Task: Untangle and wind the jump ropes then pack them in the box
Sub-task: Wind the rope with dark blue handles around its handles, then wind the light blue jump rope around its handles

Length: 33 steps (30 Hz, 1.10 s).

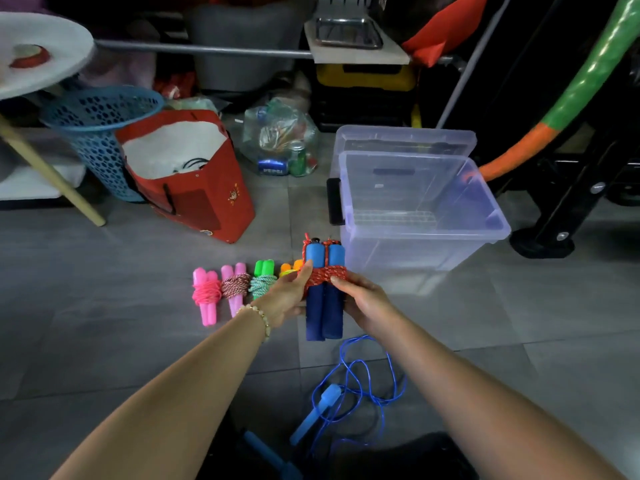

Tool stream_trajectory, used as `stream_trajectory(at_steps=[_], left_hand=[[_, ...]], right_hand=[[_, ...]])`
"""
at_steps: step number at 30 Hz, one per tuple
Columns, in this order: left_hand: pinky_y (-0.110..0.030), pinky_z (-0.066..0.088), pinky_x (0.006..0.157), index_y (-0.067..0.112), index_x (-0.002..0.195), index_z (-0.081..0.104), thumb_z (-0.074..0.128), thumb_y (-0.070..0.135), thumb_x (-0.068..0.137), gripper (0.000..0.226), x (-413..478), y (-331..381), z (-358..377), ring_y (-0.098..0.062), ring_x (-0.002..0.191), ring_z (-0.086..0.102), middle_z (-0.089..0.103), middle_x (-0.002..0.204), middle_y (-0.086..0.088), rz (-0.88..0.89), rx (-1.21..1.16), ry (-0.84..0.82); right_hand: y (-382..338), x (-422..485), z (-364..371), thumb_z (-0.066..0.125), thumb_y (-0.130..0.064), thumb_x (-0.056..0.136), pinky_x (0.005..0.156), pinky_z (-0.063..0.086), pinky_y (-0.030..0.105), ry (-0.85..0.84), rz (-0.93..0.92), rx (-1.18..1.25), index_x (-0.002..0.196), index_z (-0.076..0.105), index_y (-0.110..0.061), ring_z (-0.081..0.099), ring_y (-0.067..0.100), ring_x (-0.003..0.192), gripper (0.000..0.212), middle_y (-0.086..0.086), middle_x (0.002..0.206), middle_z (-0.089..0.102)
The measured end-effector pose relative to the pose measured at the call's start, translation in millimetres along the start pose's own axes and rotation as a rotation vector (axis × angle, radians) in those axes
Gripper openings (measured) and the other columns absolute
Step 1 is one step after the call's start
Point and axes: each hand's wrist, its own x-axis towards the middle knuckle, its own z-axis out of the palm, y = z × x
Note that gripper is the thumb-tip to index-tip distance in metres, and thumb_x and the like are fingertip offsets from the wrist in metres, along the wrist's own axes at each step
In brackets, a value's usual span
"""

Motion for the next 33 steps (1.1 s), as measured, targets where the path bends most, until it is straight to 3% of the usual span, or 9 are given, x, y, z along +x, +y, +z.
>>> stream_trajectory(at_steps=[5, 10, 12, 18, 21, 24, 29, 31, 33], left_hand=[[-0.020, 0.036, 0.066, 0.005, 0.123, 0.054, 0.044, 0.038, 0.098, 0.042, 50, -41, -49, -0.022, 0.095, 0.055, 0.062, 0.112, -0.010, 0.158, 0.597, 0.257], [-0.031, 0.033, 0.104, 0.014, 0.142, 0.037, 0.048, 0.042, 0.095, 0.056, 103, -92, -81, -0.026, 0.130, 0.042, 0.043, 0.144, -0.007, 0.180, 0.927, 0.216], [-0.034, 0.033, 0.107, 0.019, 0.145, 0.033, 0.048, 0.042, 0.095, 0.057, 121, -106, -83, -0.025, 0.133, 0.039, 0.037, 0.148, -0.002, 0.211, 0.956, 0.189], [-0.042, 0.032, 0.111, 0.027, 0.150, 0.023, 0.049, 0.042, 0.094, 0.064, 161, -131, -72, -0.019, 0.144, 0.021, 0.013, 0.158, 0.007, 0.286, 0.987, 0.085], [-0.043, 0.036, 0.108, 0.023, 0.148, 0.028, 0.051, 0.040, 0.094, 0.061, 168, -137, -69, -0.018, 0.142, 0.023, 0.015, 0.157, 0.005, 0.329, 0.964, 0.151], [-0.040, 0.036, 0.107, 0.024, 0.146, 0.031, 0.054, 0.041, 0.092, 0.062, 164, -144, -64, -0.021, 0.139, 0.027, 0.021, 0.154, 0.002, 0.381, 1.010, 0.202], [-0.038, 0.035, 0.106, 0.024, 0.140, 0.040, 0.064, 0.045, 0.084, 0.065, 141, -159, -56, -0.019, 0.134, 0.030, 0.031, 0.146, 0.002, 0.436, 1.016, 0.181], [-0.039, 0.036, 0.106, 0.023, 0.139, 0.041, 0.066, 0.046, 0.081, 0.067, 128, -169, -54, -0.016, 0.134, 0.031, 0.033, 0.143, 0.004, 0.445, 0.998, 0.146], [-0.038, 0.038, 0.104, 0.025, 0.137, 0.043, 0.069, 0.049, 0.077, 0.069, 111, -181, -54, -0.014, 0.130, 0.035, 0.036, 0.139, 0.005, 0.424, 1.005, 0.097]], right_hand=[[49, 71, -23, 0.066, 0.002, 0.082, 0.067, 0.054, 0.021, 0.186, 0.029, -0.025, 0.115, 0.059, 0.004, 0.060, 0.025, 0.089, 0.034, 0.016, 0.100, 0.063], [98, 135, -33, 0.070, -0.001, 0.079, 0.075, 0.051, 0.028, 0.205, 0.083, -0.053, 0.103, 0.062, -0.003, 0.061, 0.025, 0.088, 0.025, 0.016, 0.099, 0.065], [115, 157, -28, 0.073, -0.003, 0.076, 0.078, 0.050, 0.032, 0.236, 0.057, -0.071, 0.095, 0.064, -0.009, 0.061, 0.025, 0.090, 0.022, 0.011, 0.094, 0.066], [138, 201, -38, 0.076, -0.011, 0.076, 0.088, 0.051, 0.041, 0.309, 0.027, -0.140, 0.099, 0.066, -0.011, 0.062, 0.023, 0.091, 0.025, 0.011, 0.098, 0.068], [149, 209, -54, 0.080, -0.015, 0.072, 0.094, 0.049, 0.050, 0.311, 0.032, -0.243, 0.091, 0.067, -0.018, 0.062, 0.024, 0.093, 0.024, 0.012, 0.100, 0.069], [142, 203, -62, 0.078, -0.014, 0.075, 0.094, 0.050, 0.040, 0.299, 0.015, -0.330, 0.090, 0.065, -0.019, 0.062, 0.020, 0.093, 0.020, 0.007, 0.100, 0.067], [127, 171, -79, 0.075, -0.018, 0.079, 0.082, 0.046, 0.019, 0.191, -0.025, -0.563, 0.114, 0.062, -0.015, 0.057, 0.011, 0.095, 0.037, 0.000, 0.103, 0.063], [128, 147, -90, 0.075, -0.015, 0.078, 0.077, 0.045, 0.012, 0.109, -0.077, -0.667, 0.109, 0.063, -0.017, 0.058, 0.010, 0.092, 0.034, 0.001, 0.105, 0.063], [135, 118, -103, 0.077, -0.016, 0.076, 0.075, 0.046, 0.016, 0.013, -0.082, -0.745, 0.098, 0.064, -0.023, 0.060, 0.007, 0.082, 0.026, -0.002, 0.099, 0.065]])
